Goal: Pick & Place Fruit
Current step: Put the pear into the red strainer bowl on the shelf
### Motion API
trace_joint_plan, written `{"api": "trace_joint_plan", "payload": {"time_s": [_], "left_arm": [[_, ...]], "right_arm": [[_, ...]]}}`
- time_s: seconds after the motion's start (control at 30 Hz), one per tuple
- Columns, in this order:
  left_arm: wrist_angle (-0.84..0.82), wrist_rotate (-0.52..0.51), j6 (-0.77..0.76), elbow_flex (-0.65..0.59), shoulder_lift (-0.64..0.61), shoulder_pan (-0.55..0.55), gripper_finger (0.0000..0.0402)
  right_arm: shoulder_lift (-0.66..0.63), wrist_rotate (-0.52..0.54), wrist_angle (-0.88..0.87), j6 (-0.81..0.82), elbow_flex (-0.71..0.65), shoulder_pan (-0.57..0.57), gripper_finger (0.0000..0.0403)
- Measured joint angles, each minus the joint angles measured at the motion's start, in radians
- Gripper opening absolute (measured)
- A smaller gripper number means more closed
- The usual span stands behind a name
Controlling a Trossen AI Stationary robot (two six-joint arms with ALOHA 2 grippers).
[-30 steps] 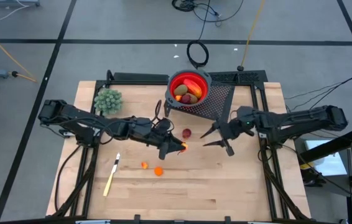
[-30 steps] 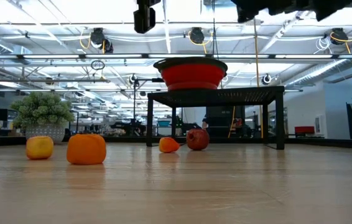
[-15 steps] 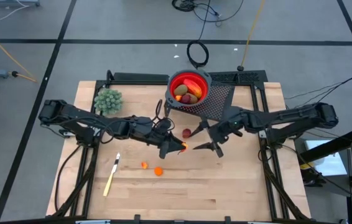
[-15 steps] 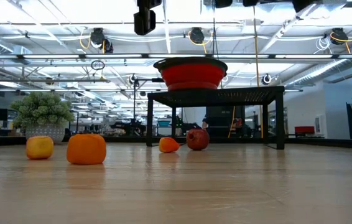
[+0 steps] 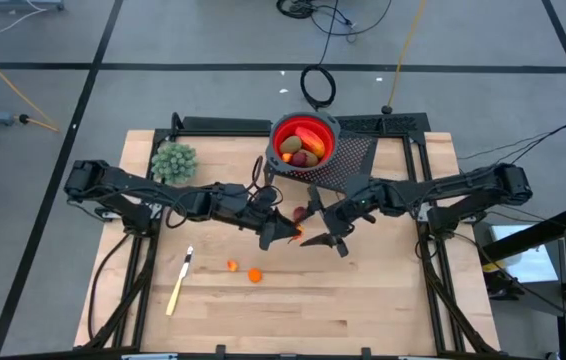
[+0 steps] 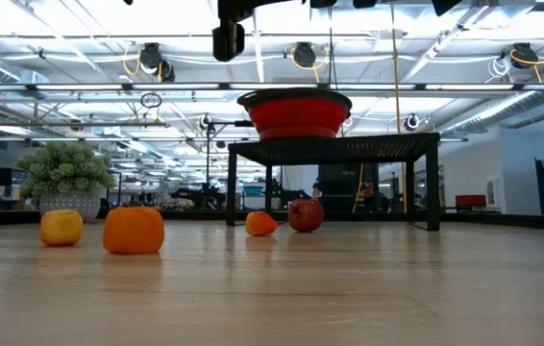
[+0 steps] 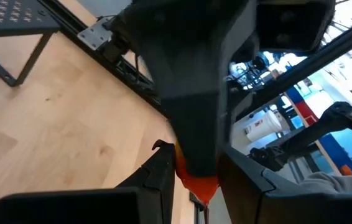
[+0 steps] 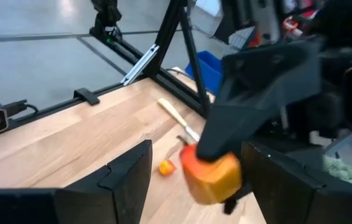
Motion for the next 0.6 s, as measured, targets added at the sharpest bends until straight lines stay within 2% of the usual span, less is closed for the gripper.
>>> {"api": "trace_joint_plan", "payload": {"time_s": [0.2,0.6], "left_arm": [[0.008,0.013,0.0,0.0,0.003,0.005,0.0102],[0.005,0.013,-0.007,0.0,0.003,0.011,0.0102]], "right_arm": [[0.009,0.0,0.003,0.0,0.0,0.005,0.0235],[0.009,0.004,0.008,-0.015,0.0,0.004,0.0179]]}}
